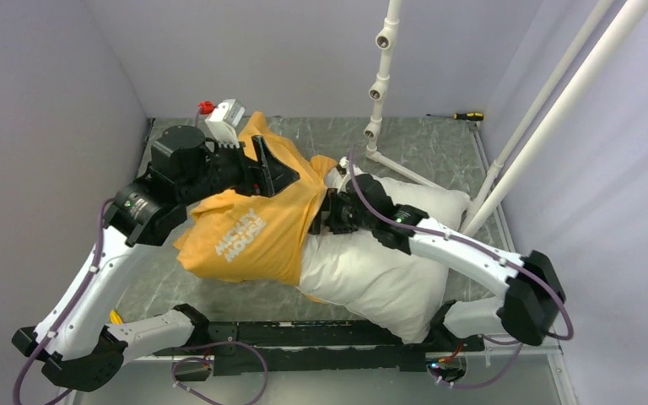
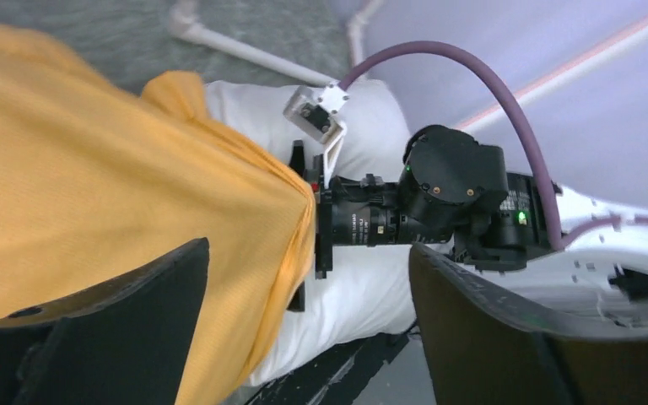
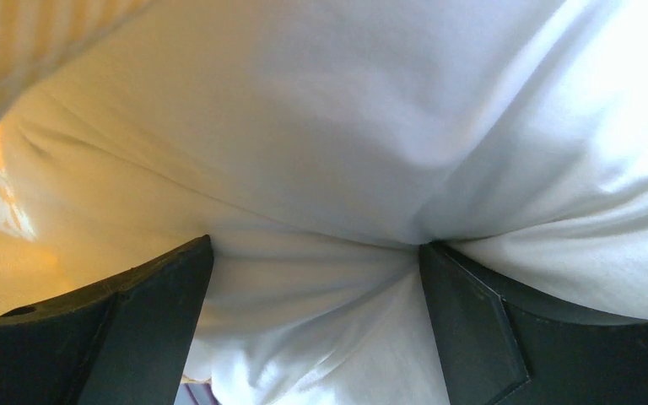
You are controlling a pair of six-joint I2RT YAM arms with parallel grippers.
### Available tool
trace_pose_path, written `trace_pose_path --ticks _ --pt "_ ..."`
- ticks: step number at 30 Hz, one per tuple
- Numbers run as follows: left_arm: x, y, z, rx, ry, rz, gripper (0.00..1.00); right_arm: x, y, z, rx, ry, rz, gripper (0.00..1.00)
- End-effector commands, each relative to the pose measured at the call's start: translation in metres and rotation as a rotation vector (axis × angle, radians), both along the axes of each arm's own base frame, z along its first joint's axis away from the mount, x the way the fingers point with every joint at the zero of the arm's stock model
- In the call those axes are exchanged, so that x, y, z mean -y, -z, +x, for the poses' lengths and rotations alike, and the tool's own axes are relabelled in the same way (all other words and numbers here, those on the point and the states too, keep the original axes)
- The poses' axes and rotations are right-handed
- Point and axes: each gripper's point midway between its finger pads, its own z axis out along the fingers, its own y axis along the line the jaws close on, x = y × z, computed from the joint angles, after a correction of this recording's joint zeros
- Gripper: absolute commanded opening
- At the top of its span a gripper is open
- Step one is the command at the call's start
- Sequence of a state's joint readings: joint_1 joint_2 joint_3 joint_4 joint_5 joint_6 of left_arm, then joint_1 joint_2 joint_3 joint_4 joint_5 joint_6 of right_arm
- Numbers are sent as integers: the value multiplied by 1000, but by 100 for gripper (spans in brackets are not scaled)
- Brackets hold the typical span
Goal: Put the pillow into the pillowcase
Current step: Stuff the pillow into the pillowcase.
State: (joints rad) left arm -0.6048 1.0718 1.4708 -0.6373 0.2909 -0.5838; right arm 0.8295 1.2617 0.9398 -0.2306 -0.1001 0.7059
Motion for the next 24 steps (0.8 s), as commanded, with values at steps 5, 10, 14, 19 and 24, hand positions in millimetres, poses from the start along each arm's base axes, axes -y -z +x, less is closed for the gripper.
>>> trace_pose_path --ticks 5,10,14,19,24 --pt "-114 85 -2 -264 -381 567 99 -25 42 21 -79 -58 -48 98" --pt "-110 146 2 -435 -287 567 99 -16 58 22 -129 -34 -73 98" --pt "-66 165 23 -428 -131 395 99 -6 50 20 -146 -24 -99 99" --pt "-63 211 62 -572 -158 403 69 14 33 8 -203 -39 -197 99" --pt "-69 252 91 -673 -177 427 9 71 39 7 -213 89 -450 99"
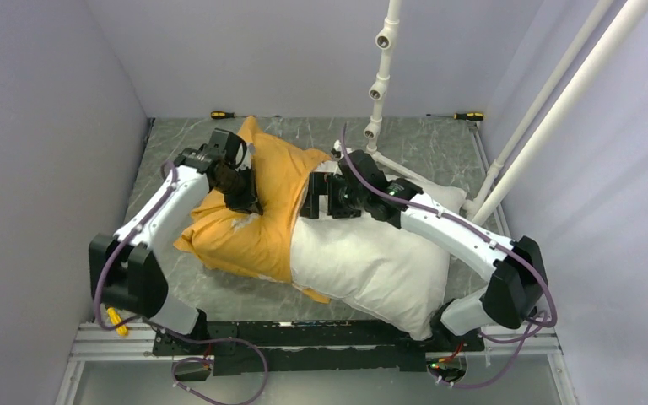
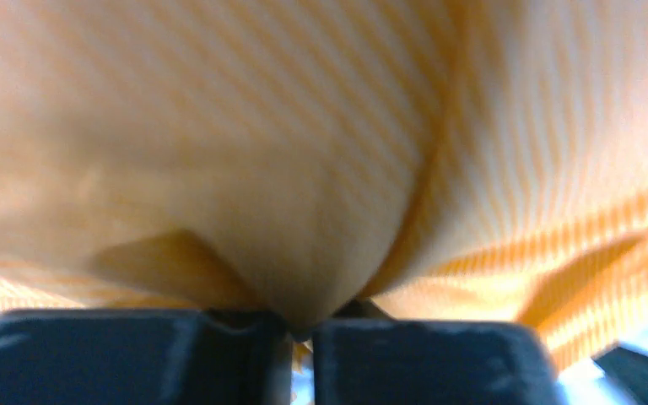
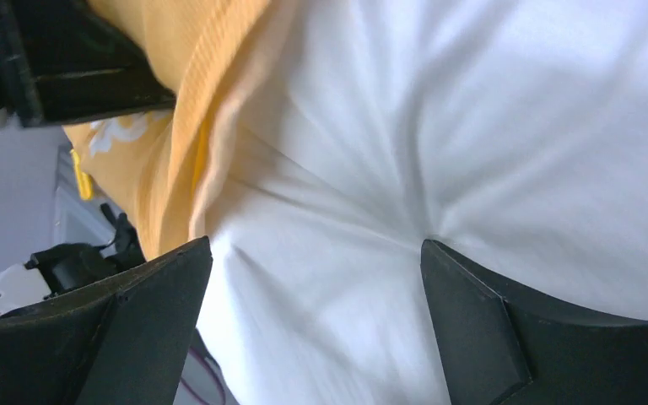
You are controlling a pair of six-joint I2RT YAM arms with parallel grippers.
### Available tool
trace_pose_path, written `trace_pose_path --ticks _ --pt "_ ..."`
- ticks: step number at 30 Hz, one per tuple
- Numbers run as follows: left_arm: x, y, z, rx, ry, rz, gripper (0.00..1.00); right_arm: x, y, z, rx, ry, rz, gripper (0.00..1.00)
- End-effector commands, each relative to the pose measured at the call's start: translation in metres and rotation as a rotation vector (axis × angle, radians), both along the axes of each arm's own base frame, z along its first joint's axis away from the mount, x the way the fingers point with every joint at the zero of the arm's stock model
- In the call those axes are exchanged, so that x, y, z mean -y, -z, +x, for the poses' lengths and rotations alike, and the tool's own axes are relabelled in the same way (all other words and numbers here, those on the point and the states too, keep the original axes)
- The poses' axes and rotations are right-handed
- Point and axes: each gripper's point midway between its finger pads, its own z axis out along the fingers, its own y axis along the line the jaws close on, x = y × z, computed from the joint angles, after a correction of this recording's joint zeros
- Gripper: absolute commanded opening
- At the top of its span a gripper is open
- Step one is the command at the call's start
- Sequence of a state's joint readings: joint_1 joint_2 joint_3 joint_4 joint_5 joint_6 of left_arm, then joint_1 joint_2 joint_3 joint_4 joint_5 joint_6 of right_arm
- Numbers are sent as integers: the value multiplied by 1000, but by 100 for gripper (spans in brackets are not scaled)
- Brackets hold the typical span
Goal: Put the pillow into the pillowcase
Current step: Stuff the pillow into the pillowcase.
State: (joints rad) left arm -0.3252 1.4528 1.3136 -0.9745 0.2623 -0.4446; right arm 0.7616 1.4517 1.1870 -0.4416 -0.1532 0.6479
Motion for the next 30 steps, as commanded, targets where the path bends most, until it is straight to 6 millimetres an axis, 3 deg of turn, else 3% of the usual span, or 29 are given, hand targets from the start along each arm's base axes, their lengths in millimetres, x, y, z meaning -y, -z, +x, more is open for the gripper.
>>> trace_pose_path --ticks 1,5,10,14,20,26,27,29,30 --pt "10 18 39 24 -2 -69 0 84 37 -23 -109 109 -372 99" --pt "-10 3 54 125 -59 -62 0 110 19 -22 -50 160 -429 99" --pt "-69 -34 68 246 -87 106 0 94 -37 -18 75 138 -239 99" --pt "-124 -47 87 287 -126 233 0 80 -64 -19 98 92 -126 99" --pt "-142 -68 131 353 -108 255 0 89 -55 -26 60 122 -147 99" --pt "-141 -99 147 406 -93 249 0 141 -34 -47 4 266 -300 99" --pt "-141 -103 146 400 -92 252 7 149 -30 -55 -19 277 -315 100" --pt "-148 -104 138 366 -116 286 41 158 -29 -70 -44 286 -305 100" --pt "-150 -105 131 360 -128 291 50 162 -27 -80 -62 286 -296 100"
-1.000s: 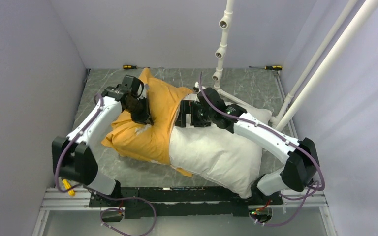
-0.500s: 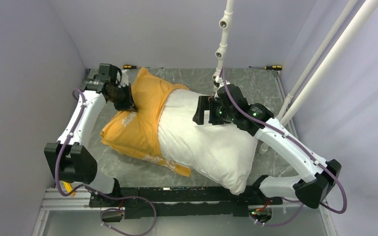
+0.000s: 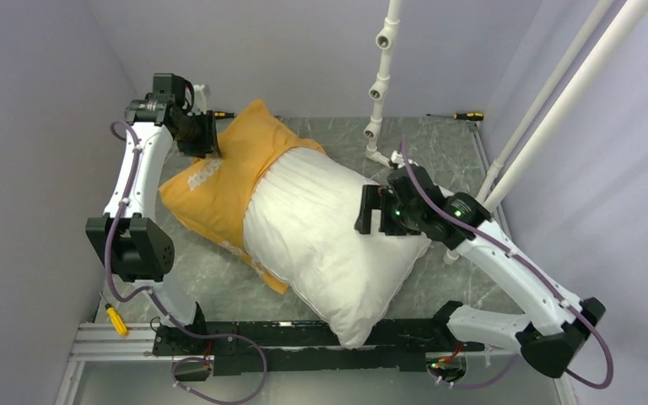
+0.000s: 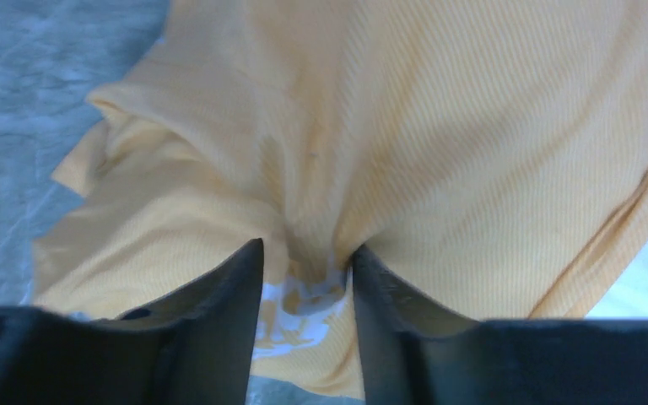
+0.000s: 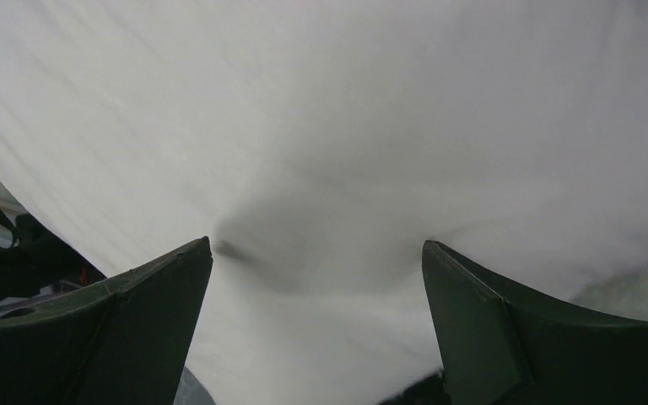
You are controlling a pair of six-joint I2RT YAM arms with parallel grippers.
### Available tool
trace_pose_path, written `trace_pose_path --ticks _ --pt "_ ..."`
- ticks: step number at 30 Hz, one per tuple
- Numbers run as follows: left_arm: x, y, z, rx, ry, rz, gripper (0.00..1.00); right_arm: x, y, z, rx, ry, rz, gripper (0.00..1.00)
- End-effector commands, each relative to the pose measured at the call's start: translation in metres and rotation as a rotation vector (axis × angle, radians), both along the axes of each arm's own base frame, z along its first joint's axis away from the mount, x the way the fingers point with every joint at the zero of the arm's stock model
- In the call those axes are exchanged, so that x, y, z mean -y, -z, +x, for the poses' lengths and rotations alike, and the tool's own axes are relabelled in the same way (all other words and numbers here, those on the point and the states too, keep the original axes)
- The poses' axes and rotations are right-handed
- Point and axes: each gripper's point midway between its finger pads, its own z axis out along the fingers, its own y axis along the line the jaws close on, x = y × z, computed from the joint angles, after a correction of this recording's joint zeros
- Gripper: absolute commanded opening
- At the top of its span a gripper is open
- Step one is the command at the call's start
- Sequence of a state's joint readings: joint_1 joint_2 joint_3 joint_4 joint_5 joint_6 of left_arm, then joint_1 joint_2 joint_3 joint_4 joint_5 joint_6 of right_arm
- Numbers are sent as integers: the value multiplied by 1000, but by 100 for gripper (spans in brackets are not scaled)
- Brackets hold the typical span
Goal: Put the pillow into the pillowcase
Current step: Stuff the pillow into the pillowcase.
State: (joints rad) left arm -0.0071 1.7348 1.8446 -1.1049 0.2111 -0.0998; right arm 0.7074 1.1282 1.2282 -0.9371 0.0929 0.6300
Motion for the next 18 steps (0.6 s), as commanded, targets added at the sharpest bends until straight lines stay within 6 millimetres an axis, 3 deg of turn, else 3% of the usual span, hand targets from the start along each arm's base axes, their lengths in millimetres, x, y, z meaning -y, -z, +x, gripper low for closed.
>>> trace_pose_path --ticks 1,2,4,7,9,12,14,18 --pt "-32 -49 2 153 -83 100 56 43 15 -47 -106 81 -46 100" --pt "-31 -55 -5 181 -87 90 85 47 16 -57 -122 87 -28 100" --pt "-26 -73 -24 237 -92 62 99 58 20 -82 -172 97 5 100" --pt "-15 -96 -57 281 -72 6 99 67 28 -114 -253 123 65 100" --pt "2 -98 -80 258 -23 -73 99 67 39 -136 -322 122 117 100" --pt "27 -85 -114 205 35 -182 99 61 58 -155 -399 113 201 100" --pt "40 -71 -135 160 37 -250 99 46 67 -162 -433 82 304 100" --pt "63 -43 -167 83 7 -359 100 8 89 -153 -467 20 497 100"
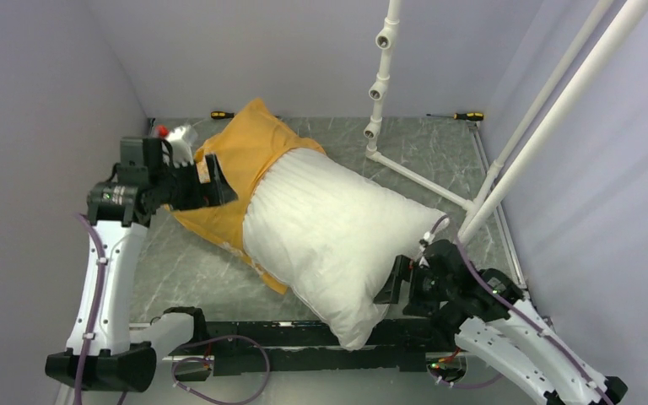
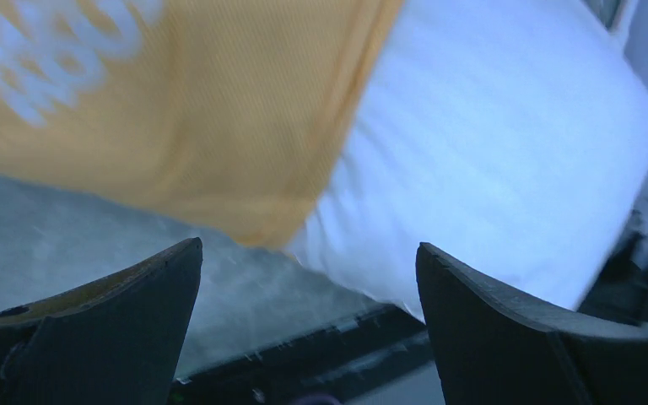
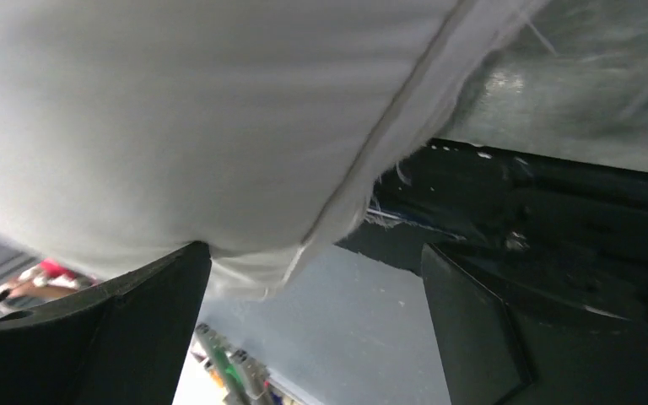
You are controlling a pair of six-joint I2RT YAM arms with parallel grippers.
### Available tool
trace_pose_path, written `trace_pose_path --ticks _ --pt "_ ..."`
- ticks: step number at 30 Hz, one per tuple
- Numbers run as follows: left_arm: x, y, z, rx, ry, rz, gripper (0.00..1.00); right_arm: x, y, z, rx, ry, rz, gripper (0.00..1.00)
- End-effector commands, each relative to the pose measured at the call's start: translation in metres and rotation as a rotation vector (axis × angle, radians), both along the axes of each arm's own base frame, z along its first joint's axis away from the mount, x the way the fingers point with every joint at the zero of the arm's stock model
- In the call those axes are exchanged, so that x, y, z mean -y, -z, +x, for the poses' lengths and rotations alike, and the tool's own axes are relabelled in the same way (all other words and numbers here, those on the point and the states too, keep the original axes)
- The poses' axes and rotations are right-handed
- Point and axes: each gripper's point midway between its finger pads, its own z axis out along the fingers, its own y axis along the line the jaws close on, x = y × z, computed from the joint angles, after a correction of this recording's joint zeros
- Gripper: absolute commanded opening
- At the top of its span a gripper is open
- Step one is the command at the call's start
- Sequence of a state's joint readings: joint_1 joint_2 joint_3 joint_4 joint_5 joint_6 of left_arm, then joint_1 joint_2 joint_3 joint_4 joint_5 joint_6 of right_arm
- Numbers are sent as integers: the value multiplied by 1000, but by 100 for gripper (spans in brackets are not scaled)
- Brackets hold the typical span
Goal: Put the pillow into the pillowcase
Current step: Stuff the pillow into the pillowcase.
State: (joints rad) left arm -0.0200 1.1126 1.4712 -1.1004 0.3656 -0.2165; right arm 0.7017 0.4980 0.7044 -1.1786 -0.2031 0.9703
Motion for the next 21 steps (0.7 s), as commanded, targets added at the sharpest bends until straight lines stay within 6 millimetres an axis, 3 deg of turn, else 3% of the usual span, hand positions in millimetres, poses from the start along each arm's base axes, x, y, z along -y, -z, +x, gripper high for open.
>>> trace_pose_path --ticks 1,4,6,8,10,11,16,21 --pt "35 41 -32 -176 2 -183 99 -58 2 13 -39 -18 314 100" --pt "42 67 -47 -256 -45 -210 99 -82 4 41 25 8 411 98" --pt "46 80 -54 -285 -81 -232 99 -92 -8 69 133 30 424 83" --pt "47 90 -58 -305 -125 -248 100 -99 -22 94 223 45 402 50" --pt "47 101 -61 -326 -168 -267 99 -108 -43 116 294 57 403 11" --pt "46 106 -63 -338 -187 -276 99 -112 -54 127 330 61 402 0" --pt "46 139 -68 -427 -250 -288 95 -117 -104 164 442 113 393 0" --pt "51 182 -70 -487 -287 -318 85 -123 -112 176 432 121 418 0"
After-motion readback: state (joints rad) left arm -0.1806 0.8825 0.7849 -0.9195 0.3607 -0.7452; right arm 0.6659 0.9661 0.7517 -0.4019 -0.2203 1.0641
